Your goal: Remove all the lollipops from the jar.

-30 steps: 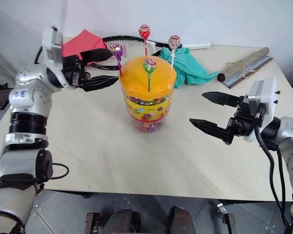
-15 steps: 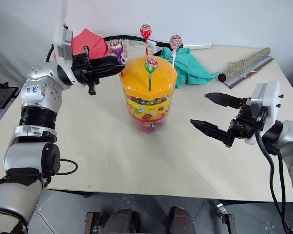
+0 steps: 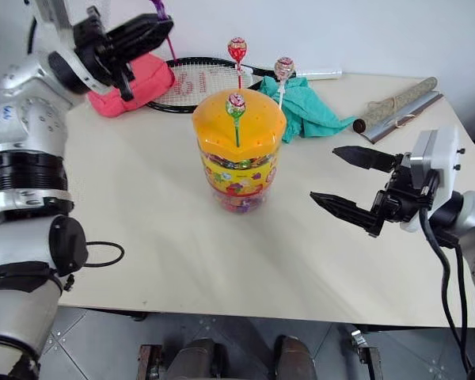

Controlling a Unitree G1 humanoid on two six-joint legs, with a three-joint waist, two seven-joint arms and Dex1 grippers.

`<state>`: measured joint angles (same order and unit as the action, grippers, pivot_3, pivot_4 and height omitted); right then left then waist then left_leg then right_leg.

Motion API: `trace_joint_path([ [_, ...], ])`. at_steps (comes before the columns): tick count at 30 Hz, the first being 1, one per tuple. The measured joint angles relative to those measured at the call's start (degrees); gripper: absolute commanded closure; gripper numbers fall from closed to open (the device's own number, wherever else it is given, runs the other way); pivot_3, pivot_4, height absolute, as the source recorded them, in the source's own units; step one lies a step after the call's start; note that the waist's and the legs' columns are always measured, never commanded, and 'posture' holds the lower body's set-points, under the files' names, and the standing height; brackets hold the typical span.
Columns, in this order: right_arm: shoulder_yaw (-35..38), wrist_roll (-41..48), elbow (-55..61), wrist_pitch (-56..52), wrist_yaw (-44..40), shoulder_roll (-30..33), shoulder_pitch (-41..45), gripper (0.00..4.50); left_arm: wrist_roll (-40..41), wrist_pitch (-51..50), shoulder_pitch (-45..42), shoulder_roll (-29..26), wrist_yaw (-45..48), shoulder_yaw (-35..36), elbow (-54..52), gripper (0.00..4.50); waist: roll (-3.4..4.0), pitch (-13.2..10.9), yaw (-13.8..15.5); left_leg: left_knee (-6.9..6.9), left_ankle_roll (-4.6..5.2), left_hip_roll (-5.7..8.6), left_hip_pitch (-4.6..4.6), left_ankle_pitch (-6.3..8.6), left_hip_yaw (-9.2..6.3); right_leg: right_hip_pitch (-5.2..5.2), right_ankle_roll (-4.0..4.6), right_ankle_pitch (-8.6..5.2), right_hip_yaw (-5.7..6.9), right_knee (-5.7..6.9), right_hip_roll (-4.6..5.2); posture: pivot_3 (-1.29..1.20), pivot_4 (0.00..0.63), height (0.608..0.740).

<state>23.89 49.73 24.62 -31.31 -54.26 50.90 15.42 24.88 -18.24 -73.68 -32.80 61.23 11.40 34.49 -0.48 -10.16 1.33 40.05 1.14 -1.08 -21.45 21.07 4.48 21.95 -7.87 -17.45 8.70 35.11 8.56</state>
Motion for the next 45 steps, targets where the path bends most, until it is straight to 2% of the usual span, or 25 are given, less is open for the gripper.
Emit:
trace_joint_path([
  [4, 0.2, 0.0, -1.0, 0.0, -1.2, 0.4, 0.8, 0.0, -6.3, -18.5, 0.1, -6.7, -13.8, -3.0, -1.3, 4.48, 0.0, 0.0, -0.1, -0.01, 0.0, 0.0, 0.02, 0.0, 0.0, 0.04, 0.0, 0.0, -0.01, 0.09, -0.01, 0.0, 0.15, 0.74],
  [9, -0.7, 0.3, -2.3, -0.2, -3.8, 1.7, 2.8, 0.0, -12.3, -31.1, 5.0, -13.3, -22.3, -5.9, -3.0, 4.48, 0.0, 0.0, -0.1, -0.03, 0.0, 0.0, 0.02, 0.0, 0.02, 0.08, 0.0, 0.0, -0.05, 0.11, -0.01, 0.0, 0.15, 0.74],
  [16, -4.3, -1.4, -5.4, 0.2, -5.1, 1.2, 6.8, 0.0, -20.8, -45.7, 12.0, -19.4, -26.6, -14.9, -1.3, 4.48, -0.13, -0.1, 0.3, 0.0, -0.01, 0.01, -0.04, 0.0, 0.05, 0.16, 0.01, 0.0, -0.09, 0.21, 0.0, 0.0, 0.15, 0.74],
  [23, -6.0, -2.9, -6.9, 1.1, -5.2, 0.2, 7.5, 0.0, -23.4, -53.7, 19.1, -22.5, -26.0, -21.3, -2.0, 4.48, -0.15, -0.1, 0.1, 0.0, -0.02, -0.01, -0.18, -0.01, 0.22, 0.49, 0.03, -0.02, -0.22, 0.42, 0.0, 0.0, 0.15, 0.74],
  [26, -6.3, -3.3, -7.0, 1.3, -5.5, 0.1, 7.9, 0.0, -23.4, -56.8, 19.2, -24.2, -25.4, -22.7, -2.1, 3.8, -0.15, -0.1, 0.0, 0.0, -0.02, -0.01, -0.17, -0.01, 0.32, 0.53, 0.03, -0.02, -0.29, 0.43, 0.0, 0.0, 0.15, 0.74],
  [33, -6.5, -3.3, -7.2, 1.2, -6.4, 0.2, 8.6, 0.0, -22.7, -60.9, 18.6, -27.1, -21.4, -26.0, -9.3, 1.65, -0.15, -0.1, 0.1, 0.0, -0.02, -0.01, -0.18, -0.01, 0.33, 0.55, 0.03, -0.02, -0.33, 0.44, 0.0, 0.0, 0.15, 0.74],
  [38, -6.5, -3.1, -7.2, 0.5, -6.9, 0.7, 8.9, 0.0, -21.8, -61.3, 13.8, -29.5, -17.9, -27.3, -14.4, 0.07, -0.16, -0.1, 0.1, 0.0, -0.01, -0.01, -0.18, 0.0, 0.39, 0.58, 0.03, -0.02, -0.37, 0.44, 0.0, 0.0, 0.15, 0.74],
  [45, -6.4, -2.4, -6.6, -1.5, -6.4, 1.1, 10.9, 0.0, -19.4, -58.5, 11.3, -30.9, -12.6, -27.7, -18.6, 0.02, -0.16, -0.1, 0.0, 0.0, -0.01, -0.04, -0.16, 0.0, 0.53, 0.64, 0.03, -0.02, -0.48, 0.45, -0.01, 0.0, 0.15, 0.74],
])
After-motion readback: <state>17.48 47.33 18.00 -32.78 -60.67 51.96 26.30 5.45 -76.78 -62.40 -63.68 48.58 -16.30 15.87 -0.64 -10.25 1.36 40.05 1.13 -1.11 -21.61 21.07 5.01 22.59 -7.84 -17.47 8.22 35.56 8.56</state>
